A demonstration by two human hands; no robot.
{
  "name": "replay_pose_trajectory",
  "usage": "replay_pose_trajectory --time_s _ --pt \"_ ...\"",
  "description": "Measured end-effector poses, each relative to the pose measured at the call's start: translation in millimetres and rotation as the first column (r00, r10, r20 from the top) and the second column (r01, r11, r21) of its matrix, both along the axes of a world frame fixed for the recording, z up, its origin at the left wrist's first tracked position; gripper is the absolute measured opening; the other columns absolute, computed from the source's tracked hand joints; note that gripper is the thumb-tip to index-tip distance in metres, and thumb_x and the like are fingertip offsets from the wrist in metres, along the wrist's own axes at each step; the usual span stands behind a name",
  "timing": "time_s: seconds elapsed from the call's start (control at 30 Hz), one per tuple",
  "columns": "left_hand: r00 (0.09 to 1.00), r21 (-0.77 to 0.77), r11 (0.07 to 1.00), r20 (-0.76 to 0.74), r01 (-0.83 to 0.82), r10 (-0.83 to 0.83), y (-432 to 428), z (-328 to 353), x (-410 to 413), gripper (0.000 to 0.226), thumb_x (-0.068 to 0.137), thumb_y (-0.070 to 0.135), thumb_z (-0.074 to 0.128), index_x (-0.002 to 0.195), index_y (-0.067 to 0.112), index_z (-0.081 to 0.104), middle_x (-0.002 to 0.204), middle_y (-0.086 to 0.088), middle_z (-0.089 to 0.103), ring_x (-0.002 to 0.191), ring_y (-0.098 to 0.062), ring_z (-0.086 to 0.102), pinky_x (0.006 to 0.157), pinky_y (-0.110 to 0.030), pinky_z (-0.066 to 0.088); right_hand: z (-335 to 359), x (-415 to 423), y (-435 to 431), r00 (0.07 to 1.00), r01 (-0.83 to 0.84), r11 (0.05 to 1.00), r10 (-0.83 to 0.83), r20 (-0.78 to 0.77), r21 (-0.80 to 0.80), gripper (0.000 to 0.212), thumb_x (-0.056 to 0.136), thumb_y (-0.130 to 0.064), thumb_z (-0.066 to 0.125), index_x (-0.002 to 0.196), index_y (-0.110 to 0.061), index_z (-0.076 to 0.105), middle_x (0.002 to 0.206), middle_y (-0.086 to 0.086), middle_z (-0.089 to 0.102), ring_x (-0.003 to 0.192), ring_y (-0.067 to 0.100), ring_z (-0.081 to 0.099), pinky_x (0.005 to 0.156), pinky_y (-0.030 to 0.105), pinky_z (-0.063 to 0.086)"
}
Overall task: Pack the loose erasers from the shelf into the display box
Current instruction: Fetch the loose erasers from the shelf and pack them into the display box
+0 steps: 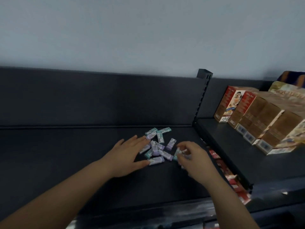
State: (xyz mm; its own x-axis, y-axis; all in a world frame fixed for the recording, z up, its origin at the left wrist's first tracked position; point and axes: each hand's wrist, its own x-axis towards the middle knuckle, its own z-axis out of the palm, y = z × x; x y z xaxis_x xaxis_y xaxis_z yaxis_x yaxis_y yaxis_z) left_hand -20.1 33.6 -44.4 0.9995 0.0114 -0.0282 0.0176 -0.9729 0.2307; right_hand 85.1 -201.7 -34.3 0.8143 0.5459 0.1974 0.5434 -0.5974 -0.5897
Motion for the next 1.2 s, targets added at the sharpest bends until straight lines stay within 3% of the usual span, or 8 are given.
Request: replay_pose_trajectory --time_s 0.13,0.27,0.4,0.57,0.77,0.93,1.1,1.2 --pt "0.996 -0.035 0.998 0.067 -0.049 0.051 -12.4 -9.2 12.8 0.07 0.091 0.063 0.04 0.15 0.039 0.01 0.158 0.018 0.01 0.146 -0.009 0.009 0.119 -0.04 0.015 -3.9 23.0 -0.5 0.994 0.047 0.99 -0.033 0.107 -0.13 0.026 0.086 -0.024 0.061 0.113 -0.025 0.063 0.111 -0.002 0.059 0.101 0.021 0.053 0.087 0.034 0.046" --pt "0.974 -0.006 0.993 0.194 -0.12 0.119 -14.0 -15.5 23.0 0.045 0.096 0.048 0.042 0.138 0.035 0.04 0.138 0.012 0.047 0.127 -0.013 0.043 0.103 -0.032 0.036 -13.2 19.2 11.8 0.988 0.015 0.957 0.03 0.153 -0.289 0.031 0.089 -0.04 0.056 0.118 -0.032 0.06 0.124 -0.008 0.049 0.112 0.021 0.039 0.093 0.034 0.038" --pt "0.959 0.066 0.977 0.213 -0.205 0.187 -13.4 -20.1 25.0 0.031 0.097 0.038 0.045 0.128 0.035 0.05 0.127 0.013 0.05 0.113 -0.014 0.047 0.089 -0.03 0.034 -24.5 10.0 25.5 0.969 0.007 0.921 0.09 0.23 -0.389 0.034 0.093 -0.05 0.047 0.116 -0.031 0.062 0.129 -0.009 0.041 0.116 0.022 0.031 0.091 0.036 0.03" --pt "0.956 0.053 0.971 0.196 -0.234 0.219 -15.4 -21.2 26.5 0.027 0.096 0.032 0.047 0.122 0.031 0.052 0.115 0.007 0.054 0.109 -0.016 0.052 0.081 -0.029 0.027 -18.0 11.0 22.1 0.964 0.013 0.925 0.09 0.251 -0.38 0.029 0.092 -0.047 0.051 0.114 -0.032 0.064 0.128 -0.012 0.043 0.115 0.018 0.03 0.086 0.033 0.026" --pt "0.961 -0.038 0.968 0.121 -0.247 0.25 7.6 -8.1 0.0 0.03 0.094 0.025 0.053 0.123 0.03 0.054 0.118 0.01 0.053 0.108 -0.01 0.054 0.094 -0.027 0.039 2.3 17.7 16.9 0.964 0.03 0.952 0.053 0.261 -0.304 0.025 0.09 -0.045 0.053 0.114 -0.041 0.06 0.116 -0.018 0.056 0.111 0.013 0.038 0.079 0.032 0.021" --pt "0.941 -0.277 0.923 0.131 -0.266 0.311 42.7 1.7 -45.7 0.034 0.087 0.019 0.066 0.12 0.027 0.06 0.106 0.017 0.059 0.094 0.003 0.057 0.085 -0.006 0.042 3.7 -0.9 46.3 0.972 -0.083 0.985 0.113 0.206 -0.15 0.023 0.089 -0.047 0.059 0.111 -0.044 0.061 0.1 -0.019 0.061 0.1 0.007 0.05 0.079 0.03 0.022" --pt "0.917 -0.345 0.899 0.192 -0.27 0.349 91.7 5.9 -97.9 0.034 0.083 0.016 0.071 0.115 0.026 0.063 0.102 0.021 0.061 0.1 0.004 0.057 0.088 -0.014 0.045 0.4 -38.1 96.6 0.954 -0.225 0.972 0.235 0.185 -0.074 0.024 0.087 -0.038 0.066 0.111 -0.038 0.067 0.101 -0.019 0.064 0.1 0.008 0.057 0.087 0.032 0.032" --pt "0.909 -0.38 0.885 0.203 -0.268 0.363 123.6 7.5 -134.1 0.039 0.08 0.017 0.073 0.114 0.031 0.059 0.099 0.02 0.064 0.095 0.001 0.06 0.083 -0.017 0.048 1.2 -62.4 135.7 0.93 -0.312 0.943 0.329 0.166 -0.119 0.026 0.088 -0.04 0.064 0.114 -0.038 0.065 0.104 -0.021 0.063 0.103 0.006 0.057 0.088 0.023 0.038"
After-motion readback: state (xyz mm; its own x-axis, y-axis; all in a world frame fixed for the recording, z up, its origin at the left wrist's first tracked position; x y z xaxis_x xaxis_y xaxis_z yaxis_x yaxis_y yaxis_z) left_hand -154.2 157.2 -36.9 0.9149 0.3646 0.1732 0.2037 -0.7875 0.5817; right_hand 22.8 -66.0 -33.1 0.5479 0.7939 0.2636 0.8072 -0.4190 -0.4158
